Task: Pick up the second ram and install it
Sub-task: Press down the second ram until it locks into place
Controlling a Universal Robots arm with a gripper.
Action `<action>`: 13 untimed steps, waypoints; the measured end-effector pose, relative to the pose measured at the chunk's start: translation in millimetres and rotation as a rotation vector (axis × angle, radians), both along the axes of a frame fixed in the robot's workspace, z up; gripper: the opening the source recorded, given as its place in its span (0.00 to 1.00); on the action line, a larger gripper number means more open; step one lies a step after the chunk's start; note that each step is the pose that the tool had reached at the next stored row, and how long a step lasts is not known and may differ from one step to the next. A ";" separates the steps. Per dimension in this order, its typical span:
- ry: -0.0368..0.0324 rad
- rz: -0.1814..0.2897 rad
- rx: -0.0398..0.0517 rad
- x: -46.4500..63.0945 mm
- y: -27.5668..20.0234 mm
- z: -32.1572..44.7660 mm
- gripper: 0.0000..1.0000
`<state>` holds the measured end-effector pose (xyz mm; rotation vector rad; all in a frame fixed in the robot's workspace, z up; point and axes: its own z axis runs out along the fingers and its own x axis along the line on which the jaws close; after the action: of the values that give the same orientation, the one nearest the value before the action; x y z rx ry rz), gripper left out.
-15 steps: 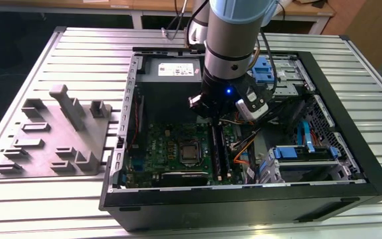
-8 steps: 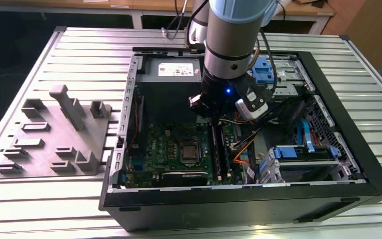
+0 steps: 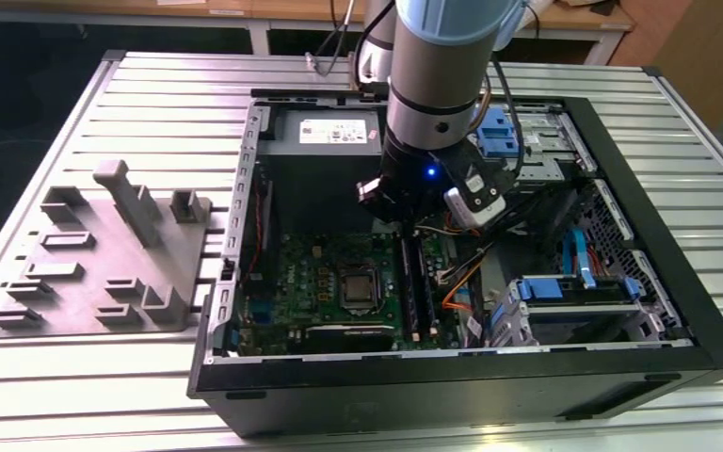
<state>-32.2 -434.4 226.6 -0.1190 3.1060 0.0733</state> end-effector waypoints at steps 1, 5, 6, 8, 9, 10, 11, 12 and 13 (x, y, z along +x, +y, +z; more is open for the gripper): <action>-0.0002 0.000 0.0004 0.0 0.1 -0.7 0.10; 0.0000 0.001 -0.0001 0.0 0.0 -1.6 0.10; 0.0001 0.001 -0.0001 0.0 0.0 -1.6 0.10; 0.0000 0.001 0.0000 0.0 0.0 -1.7 0.10; -0.0001 0.001 0.0002 0.0 0.0 -2.3 0.10; -0.0002 0.001 0.0006 0.1 0.1 -3.7 0.10; -0.0001 0.001 0.0003 0.1 0.0 -4.2 0.10; 0.0000 0.001 0.0000 0.0 0.0 -4.2 0.10; 0.0000 0.001 -0.0001 0.0 0.0 -4.2 0.10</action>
<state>-32.2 -434.5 222.4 -0.1200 3.1060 0.0733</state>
